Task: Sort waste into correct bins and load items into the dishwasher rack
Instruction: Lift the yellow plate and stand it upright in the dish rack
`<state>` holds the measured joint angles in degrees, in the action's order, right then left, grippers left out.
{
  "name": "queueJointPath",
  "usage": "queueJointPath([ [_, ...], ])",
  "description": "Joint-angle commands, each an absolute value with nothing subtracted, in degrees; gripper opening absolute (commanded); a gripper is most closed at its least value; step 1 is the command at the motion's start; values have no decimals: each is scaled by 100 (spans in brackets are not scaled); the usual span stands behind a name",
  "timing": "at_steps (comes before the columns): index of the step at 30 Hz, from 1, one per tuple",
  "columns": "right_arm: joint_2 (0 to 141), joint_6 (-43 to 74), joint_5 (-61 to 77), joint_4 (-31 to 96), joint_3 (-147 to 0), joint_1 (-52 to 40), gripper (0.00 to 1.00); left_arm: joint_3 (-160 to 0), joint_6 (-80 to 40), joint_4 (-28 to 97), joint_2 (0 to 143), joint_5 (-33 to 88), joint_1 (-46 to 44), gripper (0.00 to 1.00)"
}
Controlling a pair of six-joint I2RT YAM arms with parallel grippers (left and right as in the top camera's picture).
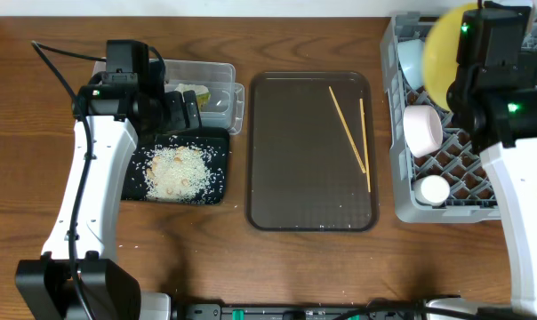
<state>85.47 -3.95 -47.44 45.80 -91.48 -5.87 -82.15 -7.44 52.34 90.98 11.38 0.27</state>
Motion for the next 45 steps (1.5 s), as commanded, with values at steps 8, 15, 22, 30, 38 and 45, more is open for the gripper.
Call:
queueJointPath([
  [8, 9529, -2438, -5341, 3177, -9105, 58, 1, -8294, -711, 5247, 9091, 1085, 47, 95],
  [15, 10416, -3358, -5535, 2016, -9105, 150, 1, -8294, -711, 5247, 9091, 1087, 47, 95],
  [22, 10995, -3328, -5411, 1935, -9105, 134, 1, -8296, -711, 5247, 9091, 1087, 47, 95],
  [30, 11089, -2810, -5179, 1975, -9107, 115, 50, -8294, -711, 5247, 9091, 1085, 47, 95],
  [38, 10259, -2456, -5006, 2049, -9111, 32, 96, -8294, -711, 5247, 9091, 1087, 47, 95],
  [45, 9113, -1813, 296, 3046, -9111, -692, 99, -8296, -711, 5247, 9091, 1085, 47, 95],
])
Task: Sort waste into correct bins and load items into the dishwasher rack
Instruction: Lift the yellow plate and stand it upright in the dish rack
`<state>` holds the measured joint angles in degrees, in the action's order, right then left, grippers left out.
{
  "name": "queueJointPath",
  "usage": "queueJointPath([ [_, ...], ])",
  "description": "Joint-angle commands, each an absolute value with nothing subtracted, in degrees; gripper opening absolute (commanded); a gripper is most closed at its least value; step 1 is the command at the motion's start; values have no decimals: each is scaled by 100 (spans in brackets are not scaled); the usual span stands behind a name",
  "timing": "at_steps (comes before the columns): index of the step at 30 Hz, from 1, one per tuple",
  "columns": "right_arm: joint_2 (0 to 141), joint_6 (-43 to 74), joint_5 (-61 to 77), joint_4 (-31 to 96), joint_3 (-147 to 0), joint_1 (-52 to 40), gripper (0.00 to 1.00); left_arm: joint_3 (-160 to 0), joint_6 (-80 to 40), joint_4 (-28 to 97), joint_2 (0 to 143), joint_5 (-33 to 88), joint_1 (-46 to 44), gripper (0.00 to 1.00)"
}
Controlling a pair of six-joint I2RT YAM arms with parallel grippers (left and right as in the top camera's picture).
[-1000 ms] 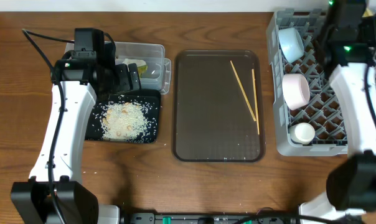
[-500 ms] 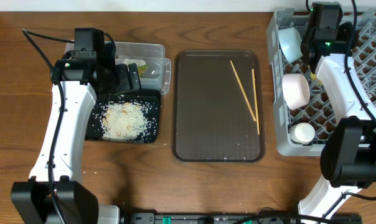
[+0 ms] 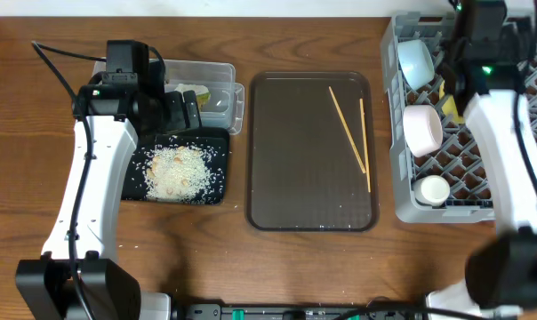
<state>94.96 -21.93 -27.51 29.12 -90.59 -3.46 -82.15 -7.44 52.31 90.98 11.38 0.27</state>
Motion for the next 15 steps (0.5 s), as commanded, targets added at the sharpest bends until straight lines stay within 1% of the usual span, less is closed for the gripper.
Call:
queueJointPath([
  [1, 9050, -1702, 1107, 3061, -9111, -777, 99, -8294, -711, 5247, 9091, 1087, 47, 95],
  [3, 9041, -1164, 1999, 2971, -9107, -888, 99, -8294, -709, 5247, 9091, 1085, 47, 95],
  [4, 9115, -849, 2134, 2928, -9094, -937, 99, -8294, -711, 5247, 9091, 1085, 47, 95],
  [6, 9323, -517, 2093, 2952, -9089, -1033, 99, -8294, -711, 5247, 9091, 1085, 47, 95],
  [7, 9472, -467, 2075, 3022, -9089, -1092, 99, -8294, -711, 5247, 9091, 1085, 47, 95],
  [8, 9644, -473, 2073, 3155, -9087, -1153, 96, -8294, -711, 5247, 9091, 1087, 47, 95],
  [10, 9959, -482, 2047, 3485, -9087, -1269, 97, -8294, -711, 5247, 9091, 1087, 47, 95],
  [11, 10088, -499, 1984, 3610, -9087, -1319, 95, -8296, -711, 5247, 9091, 1085, 47, 95],
  [13, 10388, -541, 1675, 3850, -9087, -1444, 83, -8294, -711, 5247, 9091, 1085, 47, 95],
  [15, 10637, -539, 1321, 3992, -9087, -1559, 73, -8294, -711, 5247, 9091, 1085, 47, 95],
])
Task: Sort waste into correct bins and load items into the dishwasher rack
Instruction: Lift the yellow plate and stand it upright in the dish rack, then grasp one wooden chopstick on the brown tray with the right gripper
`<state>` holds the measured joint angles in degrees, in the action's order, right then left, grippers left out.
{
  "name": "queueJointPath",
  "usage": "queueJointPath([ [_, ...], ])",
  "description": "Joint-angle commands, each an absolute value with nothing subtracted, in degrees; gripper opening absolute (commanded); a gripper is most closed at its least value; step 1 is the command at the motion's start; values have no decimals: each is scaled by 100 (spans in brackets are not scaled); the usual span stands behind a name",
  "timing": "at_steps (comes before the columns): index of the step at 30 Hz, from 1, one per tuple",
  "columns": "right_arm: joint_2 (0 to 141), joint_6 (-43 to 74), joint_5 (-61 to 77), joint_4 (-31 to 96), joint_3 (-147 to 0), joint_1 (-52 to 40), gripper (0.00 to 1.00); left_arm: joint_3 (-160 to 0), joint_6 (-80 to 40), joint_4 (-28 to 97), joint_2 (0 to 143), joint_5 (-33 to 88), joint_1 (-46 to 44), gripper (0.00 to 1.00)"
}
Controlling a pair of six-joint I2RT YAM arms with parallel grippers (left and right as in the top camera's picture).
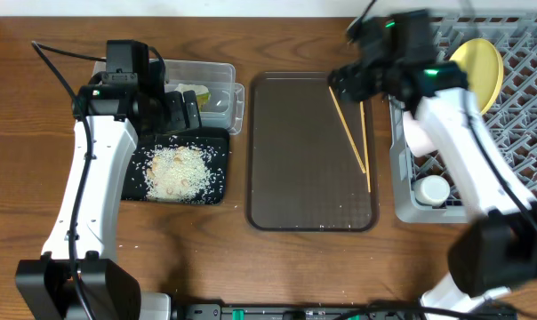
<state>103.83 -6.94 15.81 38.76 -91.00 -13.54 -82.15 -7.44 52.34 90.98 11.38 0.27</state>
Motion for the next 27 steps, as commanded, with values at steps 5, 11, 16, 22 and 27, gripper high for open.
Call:
queueJointPath([
  [5, 11203, -443, 419, 4246, -9087, -1859, 59, -8296, -709, 5247, 9091, 1087, 47, 95],
  [11, 11802, -244, -353, 4613, -9085, -2036, 47, -8294, -711, 5247, 9091, 1085, 47, 95],
  [16, 12234, -21, -384, 4899, -9083, -2043, 37, -8294, -711, 5247, 9091, 1085, 47, 95],
  [22, 12409, 86, -384, 5094, -9011, -2016, 35, -8294, -711, 5247, 9091, 1087, 47, 95],
  [27, 12379, 128, -325, 5179, -9011, -2018, 28, -8294, -711, 5247, 9091, 1085, 47, 95],
])
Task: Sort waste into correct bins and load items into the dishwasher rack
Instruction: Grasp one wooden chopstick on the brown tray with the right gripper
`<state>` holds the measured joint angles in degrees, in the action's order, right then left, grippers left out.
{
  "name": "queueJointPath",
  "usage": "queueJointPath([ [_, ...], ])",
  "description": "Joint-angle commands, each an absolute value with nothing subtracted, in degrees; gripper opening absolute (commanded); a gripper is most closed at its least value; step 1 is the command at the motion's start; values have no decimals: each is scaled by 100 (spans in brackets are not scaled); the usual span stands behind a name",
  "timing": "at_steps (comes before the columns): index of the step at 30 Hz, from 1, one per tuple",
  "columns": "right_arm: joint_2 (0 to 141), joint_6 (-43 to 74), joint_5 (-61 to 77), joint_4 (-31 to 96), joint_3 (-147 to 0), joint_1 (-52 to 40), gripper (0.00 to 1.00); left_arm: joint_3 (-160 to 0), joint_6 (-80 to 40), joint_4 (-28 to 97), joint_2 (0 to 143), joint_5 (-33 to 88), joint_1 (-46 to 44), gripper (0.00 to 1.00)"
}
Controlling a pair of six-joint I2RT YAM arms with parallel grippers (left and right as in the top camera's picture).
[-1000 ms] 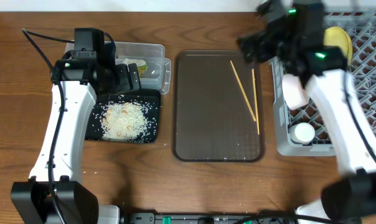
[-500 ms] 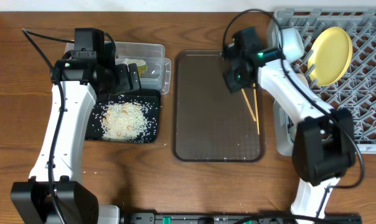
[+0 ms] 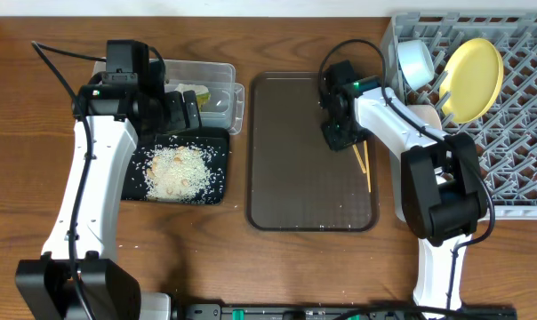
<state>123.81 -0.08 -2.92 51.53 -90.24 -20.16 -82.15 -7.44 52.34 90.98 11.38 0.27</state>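
Two wooden chopsticks (image 3: 364,165) lie on the brown tray (image 3: 295,169), their far ends hidden under my right gripper (image 3: 337,132). That gripper sits low over them at the tray's right side, and its jaws do not show from above. A yellow plate (image 3: 472,66) stands on edge in the grey dishwasher rack (image 3: 517,151), beside a pale blue bowl (image 3: 416,59). My left gripper (image 3: 185,112) hovers between the clear container (image 3: 211,84) and the black tray of rice (image 3: 176,171); its jaws are hidden too.
A pinkish bowl (image 3: 426,112) in the rack is mostly hidden behind my right arm. The clear container holds some food scraps. The rack's left wall stands close to the brown tray's right edge. The wooden table (image 3: 37,178) shows around everything.
My right gripper has moved from the brown tray's far right corner down and left onto the chopsticks. The left arm has not moved.
My right gripper first held the yellow plate above the rack. It was then low over the rack's back with the plate. After that the plate stood in the rack and the gripper was over the tray's corner. Now it is on the chopsticks.
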Motion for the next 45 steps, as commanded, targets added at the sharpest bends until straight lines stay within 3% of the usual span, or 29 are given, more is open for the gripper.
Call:
queueJointPath([
  [1, 12342, 128, -268, 5194, -9011, -2023, 28, -8296, -711, 5247, 9091, 1085, 47, 95],
  [5, 12005, 172, -130, 5210, -9019, -2012, 33, -8294, -711, 5247, 9091, 1087, 47, 95],
  [9, 11627, 183, -231, 5131, -9021, -1931, 45, -8294, -711, 5247, 9091, 1087, 47, 95],
  [12, 11577, 213, -362, 5113, -9019, -1806, 45, -8294, -711, 5247, 9091, 1087, 47, 95],
  [32, 12302, 211, -224, 5271, -8750, -1717, 27, -8294, -711, 5247, 9091, 1085, 47, 95],
  [35, 12302, 213, -110, 5251, -8523, -1721, 21, -8294, -711, 5247, 9091, 1085, 47, 95],
  [39, 12302, 285, -51, 5249, -8281, -1734, 1, -8294, -711, 5247, 9091, 1085, 47, 95],
  [45, 12171, 423, 51, 5391, -8449, -1732, 1, -8296, -711, 5247, 9091, 1087, 47, 95],
])
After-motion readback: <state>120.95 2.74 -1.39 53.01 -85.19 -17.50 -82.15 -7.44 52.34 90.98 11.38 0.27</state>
